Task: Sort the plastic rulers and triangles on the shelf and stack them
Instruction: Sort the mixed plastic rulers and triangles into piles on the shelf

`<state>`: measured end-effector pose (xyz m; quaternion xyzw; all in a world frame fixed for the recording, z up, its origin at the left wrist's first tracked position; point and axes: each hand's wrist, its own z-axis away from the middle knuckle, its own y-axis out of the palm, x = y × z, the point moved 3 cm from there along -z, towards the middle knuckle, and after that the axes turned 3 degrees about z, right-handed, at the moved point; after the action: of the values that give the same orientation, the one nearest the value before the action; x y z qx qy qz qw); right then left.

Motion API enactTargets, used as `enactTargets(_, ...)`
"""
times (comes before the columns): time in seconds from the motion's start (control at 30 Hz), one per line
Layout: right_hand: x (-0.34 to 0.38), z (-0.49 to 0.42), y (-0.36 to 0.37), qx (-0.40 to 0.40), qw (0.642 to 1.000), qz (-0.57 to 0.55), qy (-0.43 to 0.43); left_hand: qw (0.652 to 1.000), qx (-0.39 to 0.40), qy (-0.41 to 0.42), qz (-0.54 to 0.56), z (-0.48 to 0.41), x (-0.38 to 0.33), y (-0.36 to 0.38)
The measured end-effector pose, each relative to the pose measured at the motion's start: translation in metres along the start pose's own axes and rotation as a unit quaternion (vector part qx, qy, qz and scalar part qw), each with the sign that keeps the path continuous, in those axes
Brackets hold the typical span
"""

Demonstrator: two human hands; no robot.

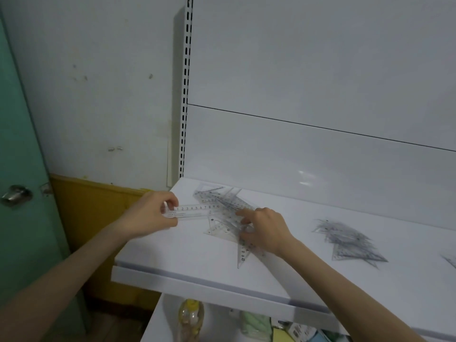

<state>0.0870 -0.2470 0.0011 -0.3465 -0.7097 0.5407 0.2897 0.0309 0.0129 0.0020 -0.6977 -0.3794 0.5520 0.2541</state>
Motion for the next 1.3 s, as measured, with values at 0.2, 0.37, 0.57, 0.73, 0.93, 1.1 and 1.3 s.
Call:
enactTargets(0.2,0.004,0.010,-0.004,-0.026,0.999,0.027,-0.027,0.999,-0.038,-0.018,-0.018,0.009,0.006,-0.009)
enactTargets(0.37,0.006,0.024,-0.010,0.004,1.000,-0.012,-0.010,0.997,-0.060,-0.043,-0.019,0.008,0.004,-0.007)
enactTargets(0.57,0.007,0.038,-0.008,0.024,0.997,0.070,0.006,0.996,-0.074,-0.046,-0.017,0.006,-0.010,0.001)
enactTargets(0.73,0.010,0.043,-0.008,0.005,0.985,0.168,-0.029,0.996,-0.069,-0.046,-0.014,0.008,-0.017,0.005)
enactTargets(0.93,-0.001,0.052,-0.015,-0.128,0.981,0.139,-0.045,0.996,-0.080,-0.033,0.022,0.008,-0.028,0.010)
enactTargets(1.1,-0.040,0.080,-0.028,-0.058,0.994,0.064,0.072,0.996,-0.074,-0.002,0.041,0.001,-0.066,0.036)
enactTargets(1.3,-0.109,0.136,-0.056,-0.092,0.976,0.029,0.195,0.996,-0.053,0.039,0.066,-0.021,-0.145,0.079)
